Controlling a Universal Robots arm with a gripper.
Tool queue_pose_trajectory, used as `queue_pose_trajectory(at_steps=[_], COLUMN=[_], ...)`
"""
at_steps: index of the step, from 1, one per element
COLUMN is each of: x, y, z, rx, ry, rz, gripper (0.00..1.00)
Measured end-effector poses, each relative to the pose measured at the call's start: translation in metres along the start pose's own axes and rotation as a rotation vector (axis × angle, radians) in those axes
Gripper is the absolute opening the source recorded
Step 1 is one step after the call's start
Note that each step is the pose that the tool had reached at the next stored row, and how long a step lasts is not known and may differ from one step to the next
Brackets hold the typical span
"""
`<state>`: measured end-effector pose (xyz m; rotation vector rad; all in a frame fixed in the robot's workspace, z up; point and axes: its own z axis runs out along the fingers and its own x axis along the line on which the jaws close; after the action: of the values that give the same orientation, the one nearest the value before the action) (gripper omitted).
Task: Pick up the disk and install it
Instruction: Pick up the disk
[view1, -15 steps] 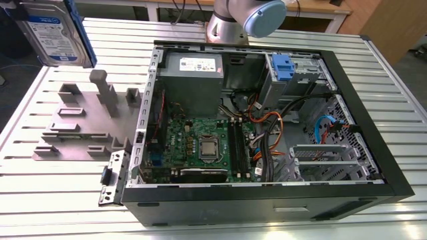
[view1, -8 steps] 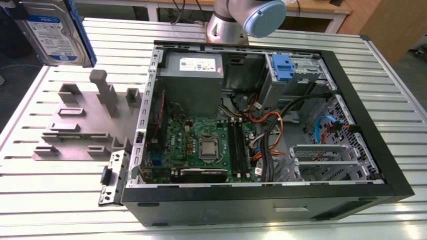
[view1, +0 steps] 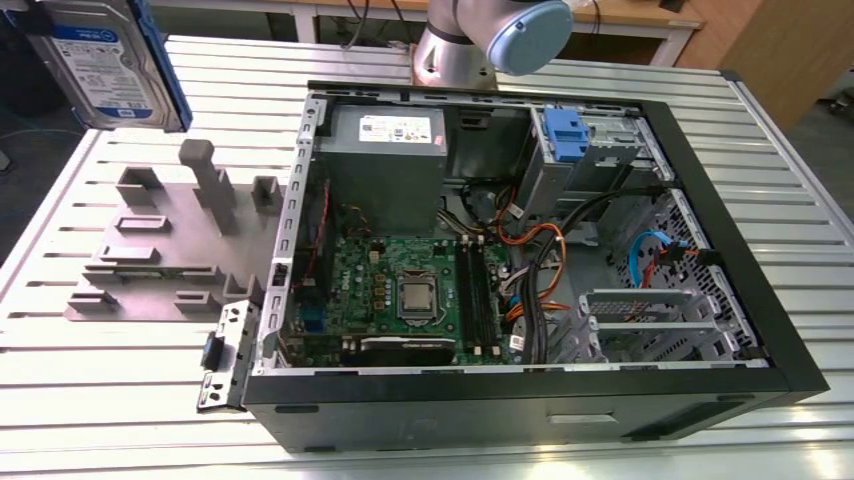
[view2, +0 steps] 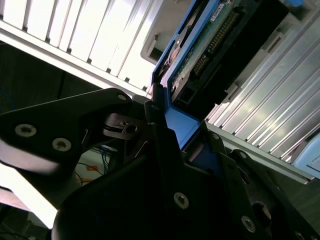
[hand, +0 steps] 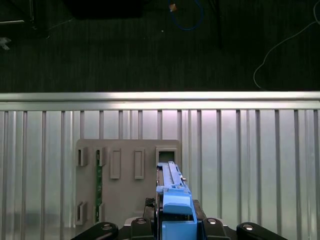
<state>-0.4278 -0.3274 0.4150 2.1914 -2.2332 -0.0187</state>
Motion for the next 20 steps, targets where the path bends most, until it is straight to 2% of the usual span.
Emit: queue_pose_trajectory(at_steps=[20], x=[0.0000], y=[0.0001], z=[-0.0083], rx=[0.0001], ry=[0.0000], rz=[0.000], gripper=[0.36])
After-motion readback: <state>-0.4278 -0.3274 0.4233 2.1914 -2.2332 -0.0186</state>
